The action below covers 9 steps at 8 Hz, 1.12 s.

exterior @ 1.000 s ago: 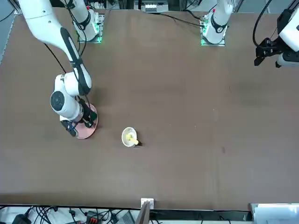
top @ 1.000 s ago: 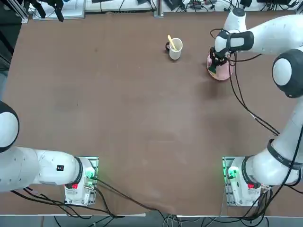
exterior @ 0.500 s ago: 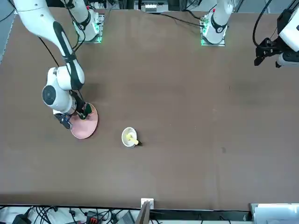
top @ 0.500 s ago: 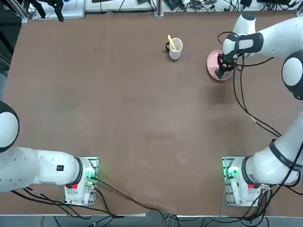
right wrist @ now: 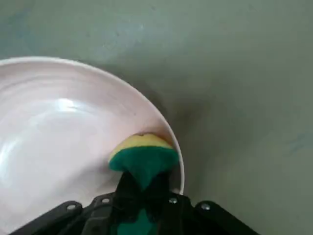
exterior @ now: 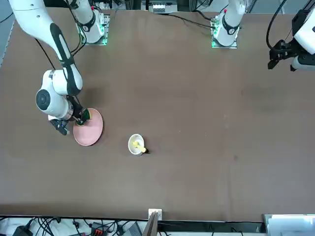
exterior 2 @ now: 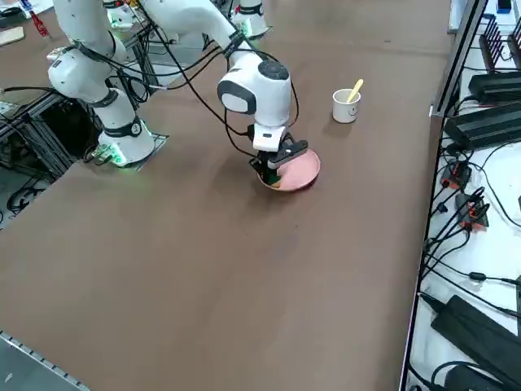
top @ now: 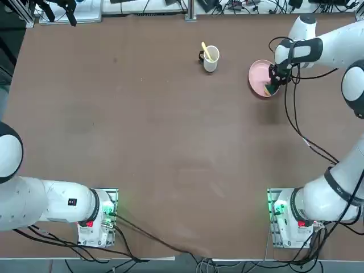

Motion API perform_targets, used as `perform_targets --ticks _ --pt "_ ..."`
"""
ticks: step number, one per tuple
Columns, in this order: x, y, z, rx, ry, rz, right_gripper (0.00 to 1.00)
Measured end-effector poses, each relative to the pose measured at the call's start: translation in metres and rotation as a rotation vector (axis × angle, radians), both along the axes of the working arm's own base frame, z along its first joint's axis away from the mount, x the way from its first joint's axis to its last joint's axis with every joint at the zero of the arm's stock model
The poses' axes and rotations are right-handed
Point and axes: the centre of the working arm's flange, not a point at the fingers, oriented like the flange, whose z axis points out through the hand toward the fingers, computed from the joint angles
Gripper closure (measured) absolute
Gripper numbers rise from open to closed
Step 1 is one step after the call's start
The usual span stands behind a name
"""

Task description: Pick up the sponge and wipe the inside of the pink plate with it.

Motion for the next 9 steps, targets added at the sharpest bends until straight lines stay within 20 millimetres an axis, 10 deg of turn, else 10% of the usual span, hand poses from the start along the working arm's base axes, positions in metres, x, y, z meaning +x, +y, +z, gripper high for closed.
perform_targets --ticks 5,9 --pt "0.036 -0.002 -0.001 -0.006 -0.044 -0.013 0.9" --pt "0.061 0.043 0.0 -0.016 -0.084 -0.099 0.9"
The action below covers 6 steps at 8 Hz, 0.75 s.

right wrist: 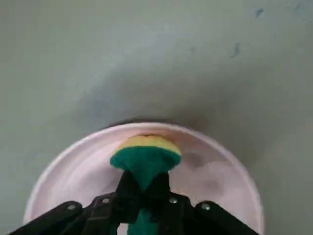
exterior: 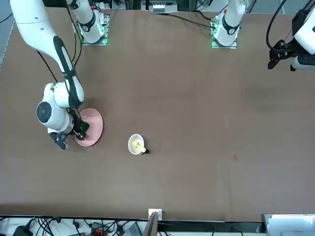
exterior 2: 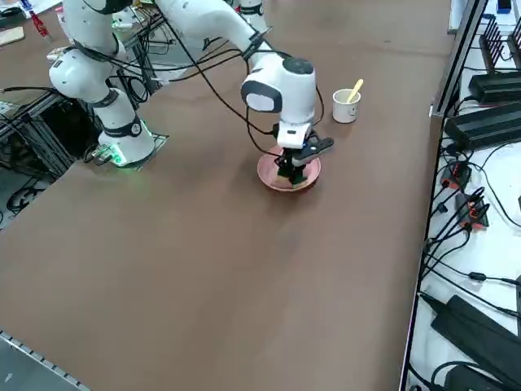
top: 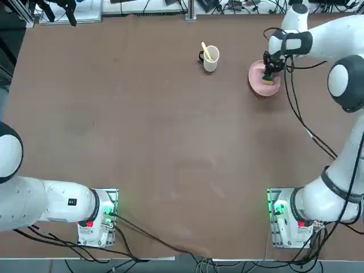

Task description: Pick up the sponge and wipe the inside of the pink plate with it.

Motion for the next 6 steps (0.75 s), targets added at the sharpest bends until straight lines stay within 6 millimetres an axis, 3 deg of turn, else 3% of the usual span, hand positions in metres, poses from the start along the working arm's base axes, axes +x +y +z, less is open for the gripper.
perform_targets --ticks 2,6 --pt "0.001 0.029 0.0 -0.002 -0.006 -0.034 0.9" --pt "-0.013 0.062 0.0 -0.029 0.101 -0.087 0.9"
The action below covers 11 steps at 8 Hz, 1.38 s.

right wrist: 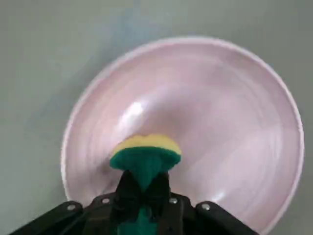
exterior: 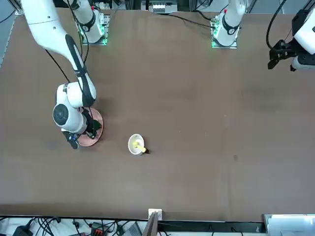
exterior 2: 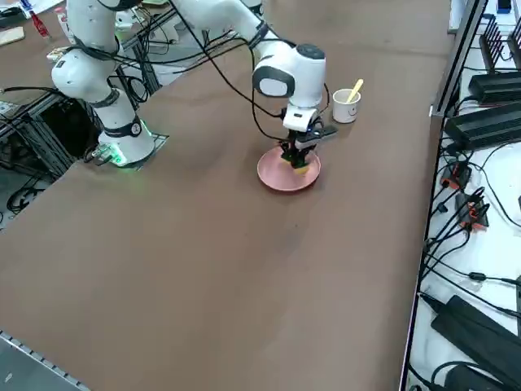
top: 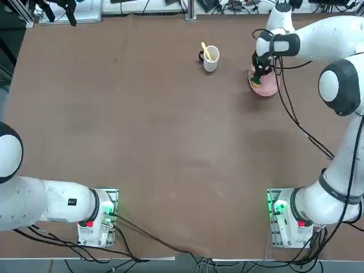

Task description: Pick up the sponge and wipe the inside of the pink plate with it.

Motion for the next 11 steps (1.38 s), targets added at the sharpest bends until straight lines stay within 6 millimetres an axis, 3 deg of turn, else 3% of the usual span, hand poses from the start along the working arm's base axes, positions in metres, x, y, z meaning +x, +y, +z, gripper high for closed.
perform_targets --ticks 5,11 --pt "-0.018 -0.012 -0.003 -0.042 0.101 -0.003 0.9" --pt "-0.032 -0.052 -0.005 -0.089 0.132 0.022 0.9"
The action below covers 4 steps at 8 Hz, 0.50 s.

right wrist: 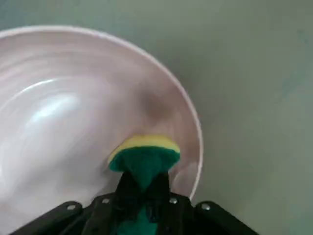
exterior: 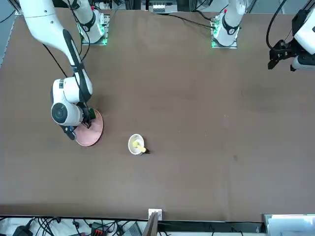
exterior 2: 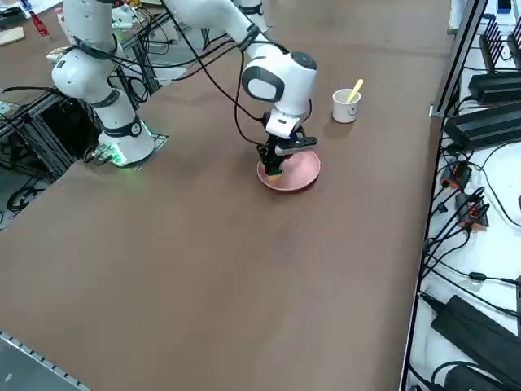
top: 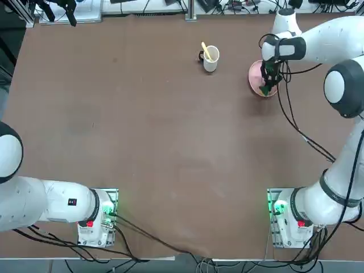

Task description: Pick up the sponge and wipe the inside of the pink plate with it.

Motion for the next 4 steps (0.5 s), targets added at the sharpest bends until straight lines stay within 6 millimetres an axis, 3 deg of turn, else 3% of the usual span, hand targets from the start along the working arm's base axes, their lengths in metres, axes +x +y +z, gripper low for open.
perform_targets --ticks 4 --pt "0.011 -0.019 0.01 0.006 -0.035 0.063 0.9"
